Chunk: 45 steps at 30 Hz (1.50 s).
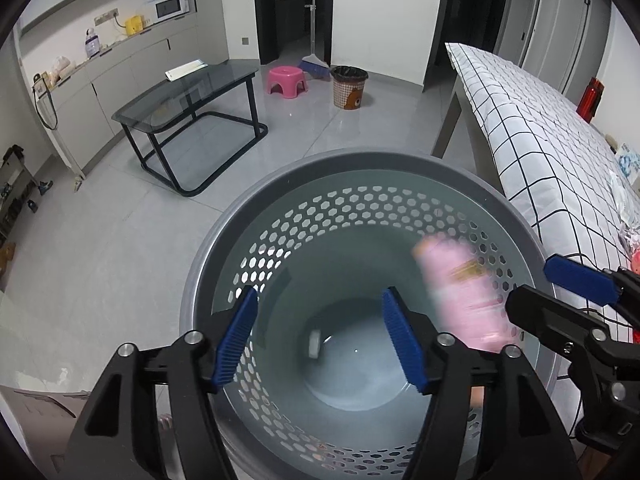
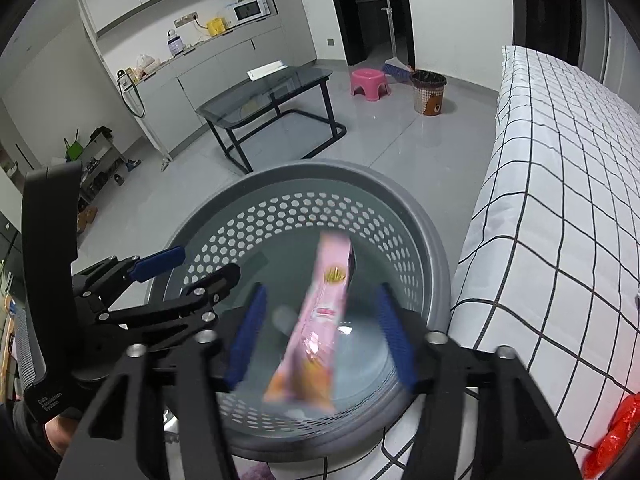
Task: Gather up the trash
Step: 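Carry both items over the grey basket and open both tools to drop them, then move both tools back over the bed toward the red bag and yellow lid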
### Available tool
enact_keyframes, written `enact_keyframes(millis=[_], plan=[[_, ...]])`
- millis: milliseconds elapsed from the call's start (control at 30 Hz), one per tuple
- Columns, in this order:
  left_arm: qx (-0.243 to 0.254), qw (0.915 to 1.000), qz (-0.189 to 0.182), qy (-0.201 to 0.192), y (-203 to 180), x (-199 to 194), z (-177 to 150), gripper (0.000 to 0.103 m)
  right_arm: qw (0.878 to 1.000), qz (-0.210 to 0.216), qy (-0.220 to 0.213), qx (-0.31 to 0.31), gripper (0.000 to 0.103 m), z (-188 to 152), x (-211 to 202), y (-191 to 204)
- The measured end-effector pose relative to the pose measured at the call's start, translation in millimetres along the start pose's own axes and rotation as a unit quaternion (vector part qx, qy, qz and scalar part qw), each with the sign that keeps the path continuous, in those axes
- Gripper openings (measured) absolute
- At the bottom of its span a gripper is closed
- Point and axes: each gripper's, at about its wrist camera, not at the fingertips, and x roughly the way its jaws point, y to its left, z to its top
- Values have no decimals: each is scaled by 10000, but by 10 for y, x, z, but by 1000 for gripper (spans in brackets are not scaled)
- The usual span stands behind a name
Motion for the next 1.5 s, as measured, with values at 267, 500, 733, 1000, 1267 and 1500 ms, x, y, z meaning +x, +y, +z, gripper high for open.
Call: enact_keyframes(millis=[267,500,733,1000,1267,1500], plan=[[-52,10000,15,22,21,-18,-45,66,10000,-38,-27,-16,57,-11,-7,-4],[-85,10000,49,1,35,-65,-64,71,10000,-61,-71,-27,57,-27,-58,20],[-105,9999,108,-84,39,-172,-75,79,9998,-93,-148,0,57,-76,-152,9],[-103,9996,133,-229,-38,-351,-80,87,9995,-181,-256,60,57,-172,-334,-16],[-41,9989,23,-472,-189,-600,-131,91,9982,-322,-446,220,57,-401,-653,-142],[93,9976,-135,-674,-413,-839,-175,93,9957,-468,-655,448,58,-722,-1021,-338]])
